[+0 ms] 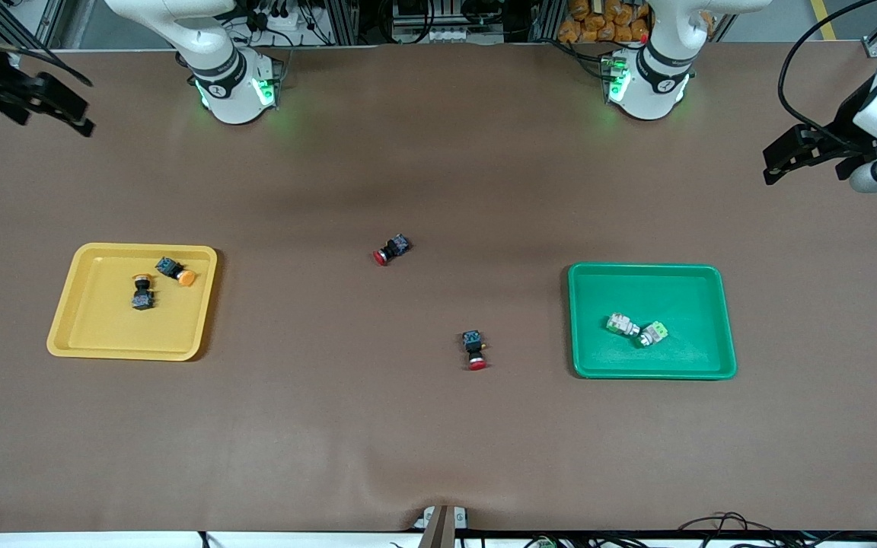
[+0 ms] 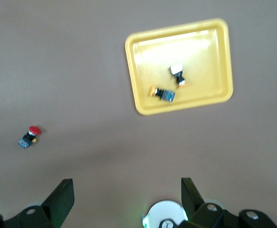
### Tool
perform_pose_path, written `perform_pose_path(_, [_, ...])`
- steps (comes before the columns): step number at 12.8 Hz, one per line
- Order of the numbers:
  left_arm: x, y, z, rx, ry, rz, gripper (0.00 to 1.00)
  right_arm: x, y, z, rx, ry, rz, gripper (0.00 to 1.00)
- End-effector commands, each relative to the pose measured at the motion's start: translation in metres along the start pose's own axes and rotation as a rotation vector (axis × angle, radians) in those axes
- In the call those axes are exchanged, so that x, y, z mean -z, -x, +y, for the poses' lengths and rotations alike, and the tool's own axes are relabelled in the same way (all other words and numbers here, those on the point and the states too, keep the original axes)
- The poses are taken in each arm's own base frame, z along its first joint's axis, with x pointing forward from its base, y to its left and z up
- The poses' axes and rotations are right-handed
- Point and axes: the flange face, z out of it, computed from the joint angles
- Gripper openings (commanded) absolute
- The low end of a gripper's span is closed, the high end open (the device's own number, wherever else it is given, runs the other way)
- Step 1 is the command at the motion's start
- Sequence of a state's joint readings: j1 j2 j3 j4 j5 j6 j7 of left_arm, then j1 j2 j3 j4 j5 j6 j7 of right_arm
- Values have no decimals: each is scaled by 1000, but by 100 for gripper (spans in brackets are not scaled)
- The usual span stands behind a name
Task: Place green and yellow buttons in trays
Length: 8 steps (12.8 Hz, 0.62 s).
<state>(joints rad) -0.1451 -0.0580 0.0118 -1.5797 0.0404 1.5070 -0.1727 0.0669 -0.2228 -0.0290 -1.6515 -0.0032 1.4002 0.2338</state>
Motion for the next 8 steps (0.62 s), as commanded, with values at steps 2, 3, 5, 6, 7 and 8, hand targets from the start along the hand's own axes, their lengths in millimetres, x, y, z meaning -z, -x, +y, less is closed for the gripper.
perform_pose_path(2, [-9,2,6,-4,-1,-14,100,9,-28,21,25,4,12,100])
perform_pose_path(3, [-12,3,5,-2,-2,-20,100,11,-34,21,25,4,20,100])
perform_pose_path(5, [-15,5,4,-1,-3,-26,100,19,-49,19,19,-1,29,100])
perform_pose_path(6, [-15,5,4,-1,-3,-26,100,20,-48,17,20,-17,23,100])
perform_pose_path(7, [-15,5,4,-1,-3,-26,100,21,-48,17,21,-28,26,100])
perform_pose_path(8, [-13,5,4,-1,-3,-23,100,21,-49,21,12,-36,25,100])
